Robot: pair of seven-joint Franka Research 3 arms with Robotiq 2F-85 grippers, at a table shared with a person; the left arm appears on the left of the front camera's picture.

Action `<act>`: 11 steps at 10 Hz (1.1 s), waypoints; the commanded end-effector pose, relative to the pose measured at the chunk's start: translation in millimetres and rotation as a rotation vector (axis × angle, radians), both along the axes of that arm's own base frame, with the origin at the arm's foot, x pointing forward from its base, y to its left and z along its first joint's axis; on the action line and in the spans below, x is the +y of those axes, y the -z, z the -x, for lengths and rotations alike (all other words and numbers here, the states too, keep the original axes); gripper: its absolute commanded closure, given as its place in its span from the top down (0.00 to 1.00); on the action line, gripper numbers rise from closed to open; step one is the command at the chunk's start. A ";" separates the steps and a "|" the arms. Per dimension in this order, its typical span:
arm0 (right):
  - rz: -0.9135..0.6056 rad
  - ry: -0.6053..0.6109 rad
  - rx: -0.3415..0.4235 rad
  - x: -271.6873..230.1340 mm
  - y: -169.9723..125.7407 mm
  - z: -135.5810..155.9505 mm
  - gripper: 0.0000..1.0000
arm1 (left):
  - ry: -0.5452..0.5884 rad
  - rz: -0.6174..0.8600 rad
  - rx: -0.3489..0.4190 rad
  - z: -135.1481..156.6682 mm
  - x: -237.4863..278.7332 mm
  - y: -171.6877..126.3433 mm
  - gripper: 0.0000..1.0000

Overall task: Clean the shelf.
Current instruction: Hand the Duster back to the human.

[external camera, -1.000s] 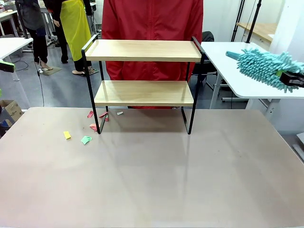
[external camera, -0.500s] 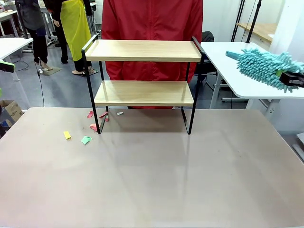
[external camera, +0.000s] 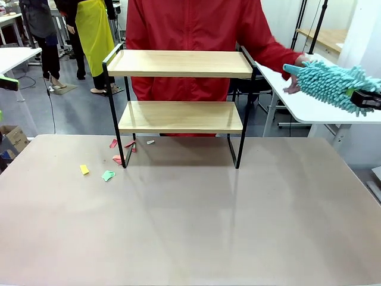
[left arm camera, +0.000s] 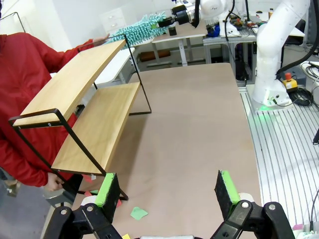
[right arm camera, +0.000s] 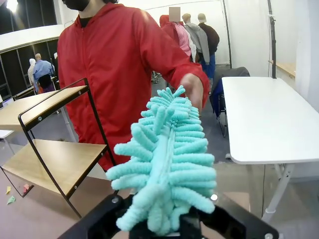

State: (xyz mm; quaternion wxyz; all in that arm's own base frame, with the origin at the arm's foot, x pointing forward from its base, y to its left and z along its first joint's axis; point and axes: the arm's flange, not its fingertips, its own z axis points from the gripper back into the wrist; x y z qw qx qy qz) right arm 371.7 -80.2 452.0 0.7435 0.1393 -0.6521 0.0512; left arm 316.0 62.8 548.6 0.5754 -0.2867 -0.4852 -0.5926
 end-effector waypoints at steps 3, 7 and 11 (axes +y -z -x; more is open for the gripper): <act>-0.018 -0.003 -0.005 -0.1 -0.1 0.6 0.16 | 0.005 0.022 -0.018 -0.8 -1.6 -1.1 1.00; -0.018 -0.003 -0.005 -0.1 -0.1 0.6 0.16 | 0.005 0.022 -0.018 -0.8 -1.6 -1.1 1.00; -0.018 -0.009 -0.015 -1.3 -16.6 4.4 1.00 | 0.005 0.022 -0.018 -0.8 -1.6 -1.1 1.00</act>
